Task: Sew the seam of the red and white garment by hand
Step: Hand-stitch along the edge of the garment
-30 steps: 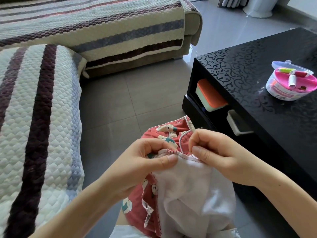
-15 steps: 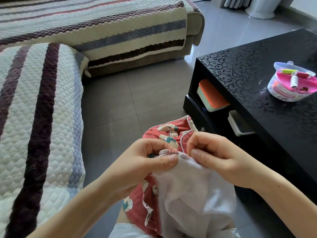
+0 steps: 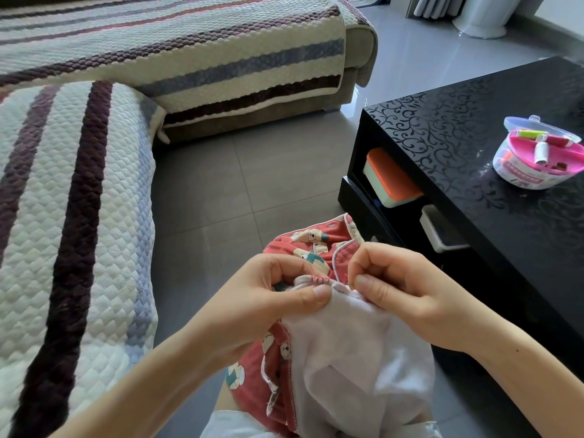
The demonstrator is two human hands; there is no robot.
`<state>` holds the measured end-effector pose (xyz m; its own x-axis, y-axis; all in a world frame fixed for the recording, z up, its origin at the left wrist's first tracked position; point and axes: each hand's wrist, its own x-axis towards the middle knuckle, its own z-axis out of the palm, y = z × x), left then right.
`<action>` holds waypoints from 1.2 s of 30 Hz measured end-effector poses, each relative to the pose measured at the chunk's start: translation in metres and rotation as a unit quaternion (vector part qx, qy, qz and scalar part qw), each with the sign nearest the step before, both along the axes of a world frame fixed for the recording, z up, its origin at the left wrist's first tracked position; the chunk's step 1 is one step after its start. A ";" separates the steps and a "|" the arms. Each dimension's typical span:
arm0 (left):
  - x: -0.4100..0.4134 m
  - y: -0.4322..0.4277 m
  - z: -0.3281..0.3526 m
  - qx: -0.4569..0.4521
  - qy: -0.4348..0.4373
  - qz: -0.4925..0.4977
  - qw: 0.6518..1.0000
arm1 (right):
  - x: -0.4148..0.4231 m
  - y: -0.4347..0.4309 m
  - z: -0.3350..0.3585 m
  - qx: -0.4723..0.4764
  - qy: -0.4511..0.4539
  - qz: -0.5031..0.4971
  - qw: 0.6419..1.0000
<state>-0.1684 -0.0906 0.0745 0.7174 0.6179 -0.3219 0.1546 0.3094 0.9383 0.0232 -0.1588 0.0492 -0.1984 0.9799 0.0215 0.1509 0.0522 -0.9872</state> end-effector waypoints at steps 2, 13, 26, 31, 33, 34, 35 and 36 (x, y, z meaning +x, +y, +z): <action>0.000 0.000 0.000 -0.001 0.000 -0.002 1.000 | 0.000 0.000 0.000 0.001 0.000 0.002 1.000; 0.000 -0.001 0.000 -0.024 -0.008 -0.021 0.999 | -0.002 -0.001 0.003 0.014 -0.015 0.020 1.000; 0.000 -0.001 -0.001 -0.062 -0.003 -0.027 0.998 | 0.002 -0.002 0.008 0.024 -0.047 0.029 0.998; 0.000 0.000 -0.001 -0.069 0.002 -0.038 0.997 | 0.000 -0.002 0.009 0.028 -0.052 0.032 0.998; 0.000 0.000 -0.002 -0.072 0.011 -0.035 0.997 | 0.000 -0.002 0.009 0.030 -0.056 0.032 0.997; 0.001 -0.001 -0.002 -0.077 0.012 -0.034 0.996 | -0.001 -0.002 0.008 0.030 -0.056 0.034 0.997; 0.002 -0.001 -0.003 -0.081 0.008 -0.037 0.996 | -0.002 -0.002 0.008 0.028 -0.050 0.037 0.998; 0.003 -0.002 -0.003 -0.083 0.003 -0.041 0.996 | -0.004 -0.002 0.007 0.026 -0.042 0.040 0.998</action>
